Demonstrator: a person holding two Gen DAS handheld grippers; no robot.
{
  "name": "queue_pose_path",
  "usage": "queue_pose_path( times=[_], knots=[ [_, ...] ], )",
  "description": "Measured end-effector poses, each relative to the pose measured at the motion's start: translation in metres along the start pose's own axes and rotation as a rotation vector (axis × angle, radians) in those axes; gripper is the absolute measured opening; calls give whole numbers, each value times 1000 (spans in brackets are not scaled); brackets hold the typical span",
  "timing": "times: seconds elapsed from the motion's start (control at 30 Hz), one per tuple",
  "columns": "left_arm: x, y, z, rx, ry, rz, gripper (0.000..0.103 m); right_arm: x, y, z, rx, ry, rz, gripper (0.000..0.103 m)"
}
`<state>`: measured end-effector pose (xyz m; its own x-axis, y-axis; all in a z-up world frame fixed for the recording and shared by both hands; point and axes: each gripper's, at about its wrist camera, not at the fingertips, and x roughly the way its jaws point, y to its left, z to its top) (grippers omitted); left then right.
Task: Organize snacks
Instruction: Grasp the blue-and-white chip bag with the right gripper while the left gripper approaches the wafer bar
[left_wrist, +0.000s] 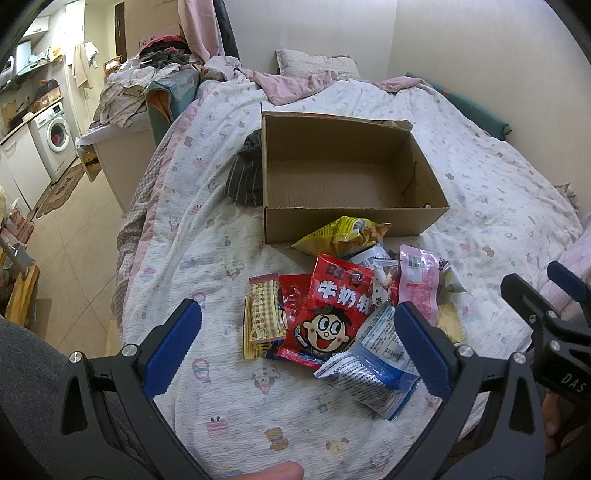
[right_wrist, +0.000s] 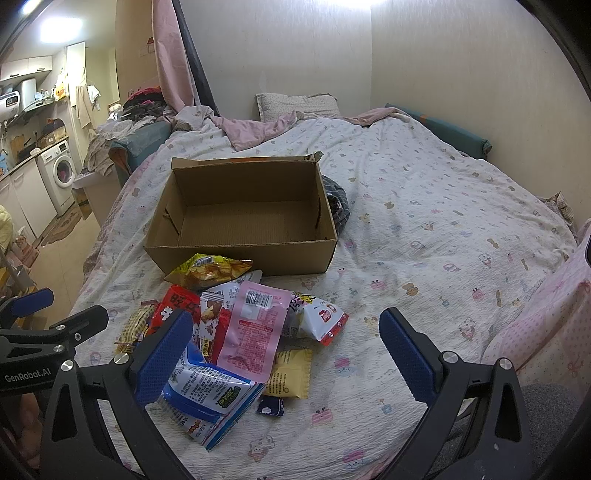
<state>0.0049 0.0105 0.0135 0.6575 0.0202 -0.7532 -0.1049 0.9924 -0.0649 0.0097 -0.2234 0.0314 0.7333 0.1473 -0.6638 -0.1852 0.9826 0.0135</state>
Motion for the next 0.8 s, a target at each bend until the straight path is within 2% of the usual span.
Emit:
queue_pose_path(
  times=[0.07,0.17,0.3,0.37,0.43,0.5,0.6,0.7,0.77,0.8],
  knots=[
    [2,0,0,0,15,-9,103,0,-1,1,2,0,0,103],
    [9,8,16,-16,97,-75,103,3,-7,4,25,27,12,103],
    [16,18,42,-5,129,-12,103,7,-35,12,136,85,41,103],
    [24,25,50,-23,170,-4,103,11,-46,15,188,122,55,103],
    [40,36,55,-63,246,-1,103,22,-57,18,256,204,106,103],
    [57,45,53,-91,325,8,103,35,-67,17,326,307,169,103],
    [84,61,46,-163,437,7,103,49,-76,10,410,416,205,103],
    [102,76,38,-219,500,32,103,53,-73,0,427,449,228,103],
    [109,81,33,-227,509,55,103,54,-68,-10,459,447,283,103],
    [112,82,31,-227,516,58,103,57,-61,-18,472,473,311,103]
  ],
)
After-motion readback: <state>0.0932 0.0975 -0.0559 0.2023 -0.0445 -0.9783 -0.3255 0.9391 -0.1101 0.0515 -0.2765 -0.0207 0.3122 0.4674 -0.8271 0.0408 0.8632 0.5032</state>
